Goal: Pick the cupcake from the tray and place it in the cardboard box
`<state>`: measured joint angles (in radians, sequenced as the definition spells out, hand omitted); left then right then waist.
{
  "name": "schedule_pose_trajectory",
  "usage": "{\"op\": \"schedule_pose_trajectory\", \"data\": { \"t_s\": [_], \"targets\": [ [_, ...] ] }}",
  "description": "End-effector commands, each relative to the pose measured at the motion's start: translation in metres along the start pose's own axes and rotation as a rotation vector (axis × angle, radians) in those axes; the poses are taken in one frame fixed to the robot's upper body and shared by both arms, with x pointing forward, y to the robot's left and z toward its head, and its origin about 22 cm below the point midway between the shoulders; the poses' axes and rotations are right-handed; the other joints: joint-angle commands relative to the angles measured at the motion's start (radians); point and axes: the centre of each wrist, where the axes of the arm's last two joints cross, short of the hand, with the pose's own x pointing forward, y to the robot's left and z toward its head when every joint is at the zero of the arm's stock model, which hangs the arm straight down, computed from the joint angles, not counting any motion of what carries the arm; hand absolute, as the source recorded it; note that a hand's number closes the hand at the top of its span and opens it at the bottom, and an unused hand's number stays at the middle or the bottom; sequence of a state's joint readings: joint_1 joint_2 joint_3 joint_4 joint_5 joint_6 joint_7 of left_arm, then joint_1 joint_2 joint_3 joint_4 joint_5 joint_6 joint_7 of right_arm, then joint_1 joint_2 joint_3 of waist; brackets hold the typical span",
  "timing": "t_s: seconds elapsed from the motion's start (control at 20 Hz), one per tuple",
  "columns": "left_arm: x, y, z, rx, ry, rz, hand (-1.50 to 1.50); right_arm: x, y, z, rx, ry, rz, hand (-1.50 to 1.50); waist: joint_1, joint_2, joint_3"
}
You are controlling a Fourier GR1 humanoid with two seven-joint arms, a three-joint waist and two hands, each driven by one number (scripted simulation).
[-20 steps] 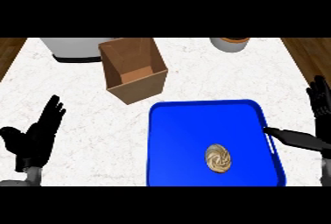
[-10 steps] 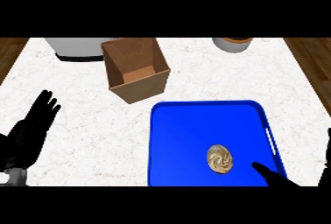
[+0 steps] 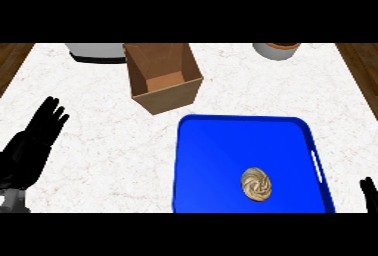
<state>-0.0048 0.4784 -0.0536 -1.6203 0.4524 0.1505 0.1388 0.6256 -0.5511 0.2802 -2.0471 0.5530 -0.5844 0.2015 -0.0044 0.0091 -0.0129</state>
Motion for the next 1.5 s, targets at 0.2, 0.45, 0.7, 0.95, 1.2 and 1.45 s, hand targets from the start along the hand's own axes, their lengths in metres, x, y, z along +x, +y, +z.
{"op": "schedule_pose_trajectory", "data": {
  "t_s": [0.2, 0.45, 0.7, 0.95, 1.2, 1.45],
  "targets": [
    [0.010, -0.007, -0.010, -0.046, -0.001, 0.007, 0.00, 0.052, -0.015, 0.002, 0.193, 0.242, 0.178, -1.50, 0.044, 0.012, 0.001],
    [-0.003, -0.023, 0.003, -0.063, 0.014, 0.004, 0.00, 0.096, -0.007, -0.006, 0.308, 0.365, 0.202, -1.50, 0.056, 0.002, 0.008],
    [0.001, -0.017, -0.009, -0.031, 0.017, 0.005, 0.00, 0.136, 0.015, -0.022, 0.357, 0.399, 0.245, -1.50, 0.025, -0.003, 0.010],
    [0.021, 0.002, -0.010, -0.024, 0.002, 0.004, 0.00, 0.149, 0.028, -0.040, 0.403, 0.425, 0.249, -1.50, 0.018, -0.006, 0.012],
    [0.009, -0.010, 0.002, -0.018, 0.010, 0.025, 0.00, 0.159, 0.036, -0.035, 0.415, 0.418, 0.266, -1.50, 0.013, -0.010, 0.012],
    [-0.014, -0.015, 0.004, -0.012, 0.006, 0.020, 0.00, 0.152, 0.048, -0.040, 0.403, 0.389, 0.248, -1.50, 0.005, -0.010, 0.013]
  ]
}}
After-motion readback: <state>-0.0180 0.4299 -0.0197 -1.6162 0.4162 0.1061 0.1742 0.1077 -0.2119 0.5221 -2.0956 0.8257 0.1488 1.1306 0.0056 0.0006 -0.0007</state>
